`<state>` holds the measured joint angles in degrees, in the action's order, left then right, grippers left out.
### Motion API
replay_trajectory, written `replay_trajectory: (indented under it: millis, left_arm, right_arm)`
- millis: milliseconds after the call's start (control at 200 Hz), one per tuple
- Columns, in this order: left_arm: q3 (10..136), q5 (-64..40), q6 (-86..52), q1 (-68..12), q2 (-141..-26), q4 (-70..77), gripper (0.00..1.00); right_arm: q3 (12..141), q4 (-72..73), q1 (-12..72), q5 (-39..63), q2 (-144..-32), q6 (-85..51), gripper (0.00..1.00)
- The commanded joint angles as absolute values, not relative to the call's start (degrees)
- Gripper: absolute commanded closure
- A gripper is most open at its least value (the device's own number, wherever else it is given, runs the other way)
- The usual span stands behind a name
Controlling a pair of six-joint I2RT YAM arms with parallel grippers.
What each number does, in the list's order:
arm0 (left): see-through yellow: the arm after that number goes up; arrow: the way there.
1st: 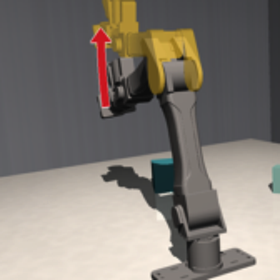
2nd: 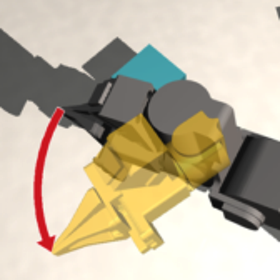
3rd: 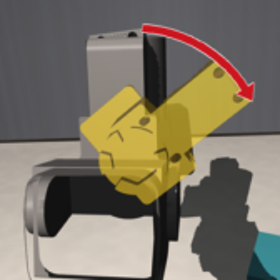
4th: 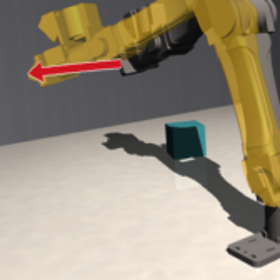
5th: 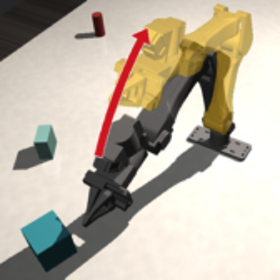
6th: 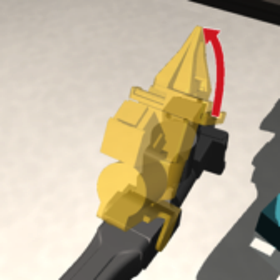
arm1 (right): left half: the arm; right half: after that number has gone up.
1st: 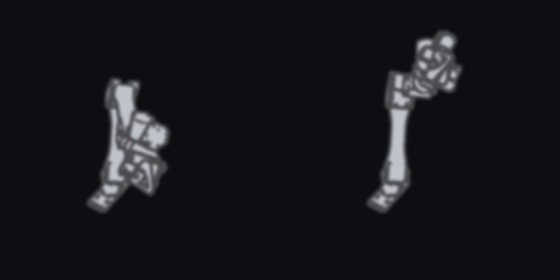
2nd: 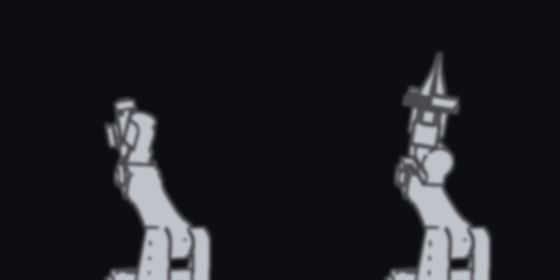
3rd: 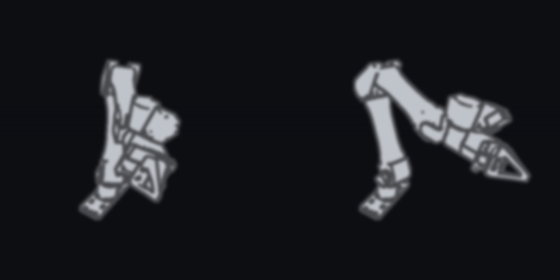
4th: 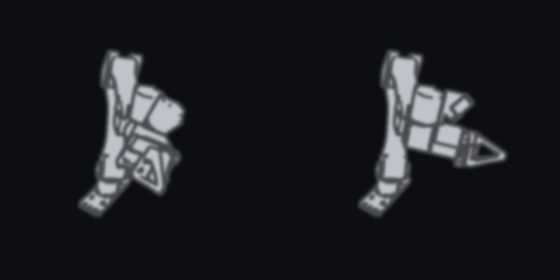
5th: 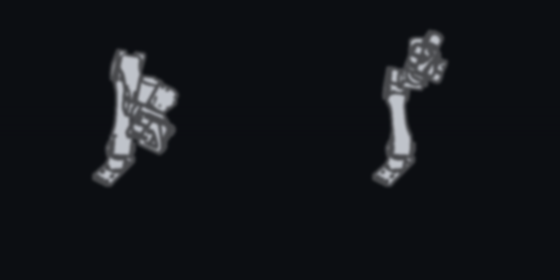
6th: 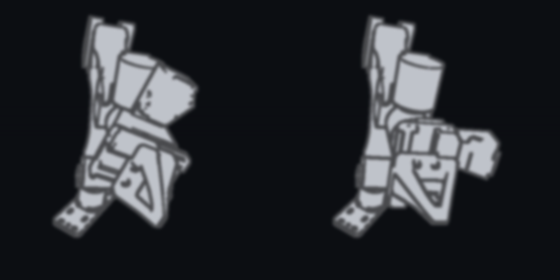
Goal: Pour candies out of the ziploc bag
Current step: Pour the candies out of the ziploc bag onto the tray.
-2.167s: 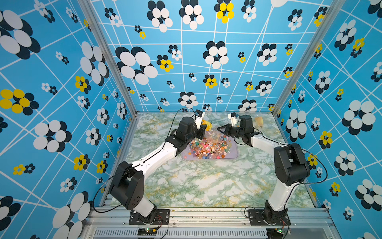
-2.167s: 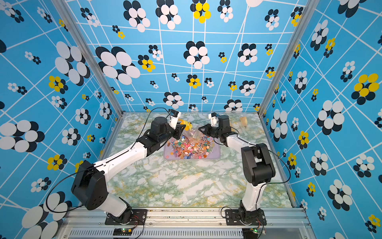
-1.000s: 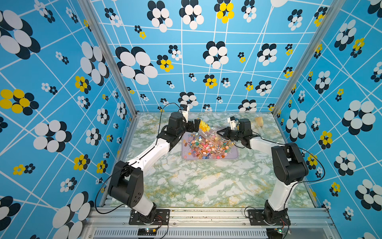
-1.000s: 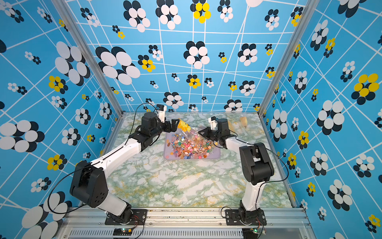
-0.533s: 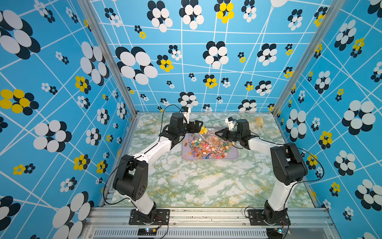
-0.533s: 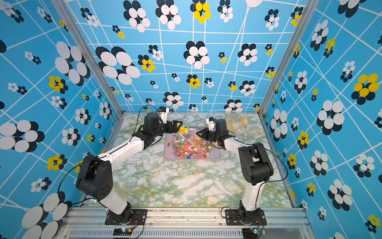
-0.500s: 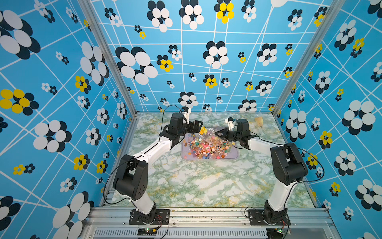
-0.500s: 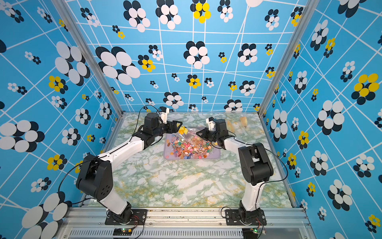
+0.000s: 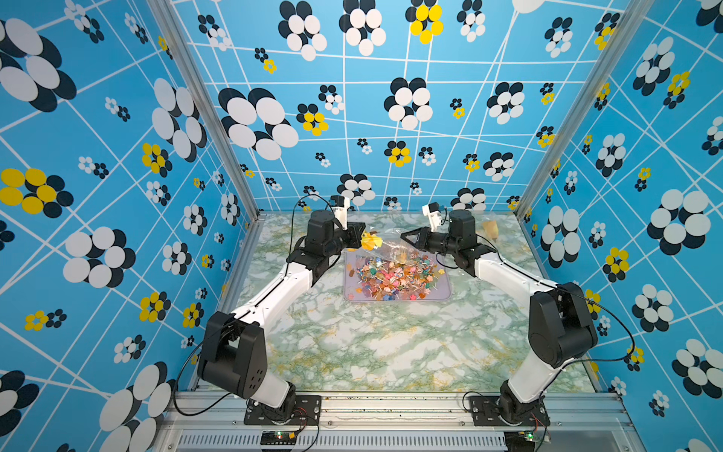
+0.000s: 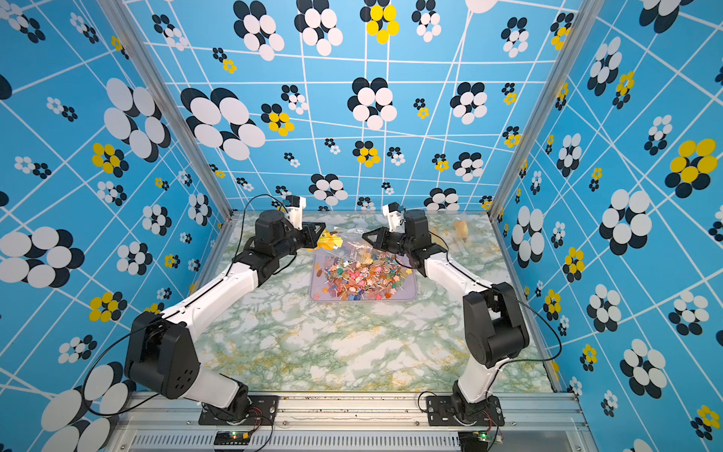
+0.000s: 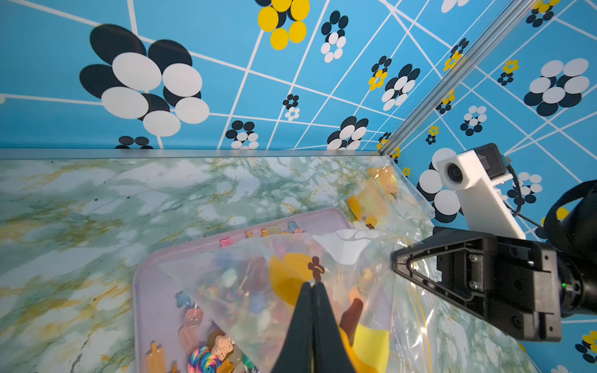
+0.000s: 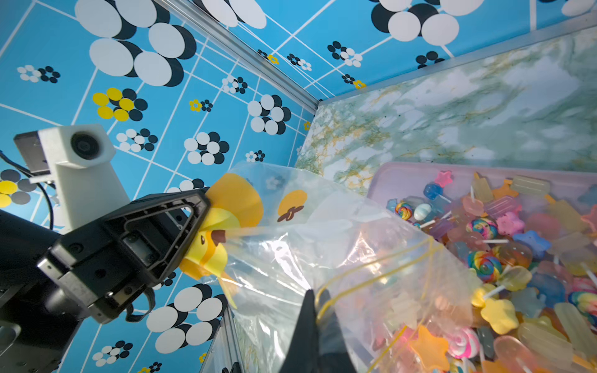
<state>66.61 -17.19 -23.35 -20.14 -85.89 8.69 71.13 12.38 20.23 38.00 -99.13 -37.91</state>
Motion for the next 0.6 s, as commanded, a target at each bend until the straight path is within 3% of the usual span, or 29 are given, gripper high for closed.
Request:
replay_trajectory:
  millis: [0,595]
  left_arm:
    - [64.65,-17.76,-23.25,-19.80,-83.54,10.18,1.00]
    - [65.76,-18.91,-23.14,-21.48,-82.70,11.09,1.00]
  right_arm:
    - [71.87,9.84,20.65,36.65,-99.23,-36.37,0.98]
    - [68.06,18.35,20.68,36.81,-106.62,-40.78,0.99]
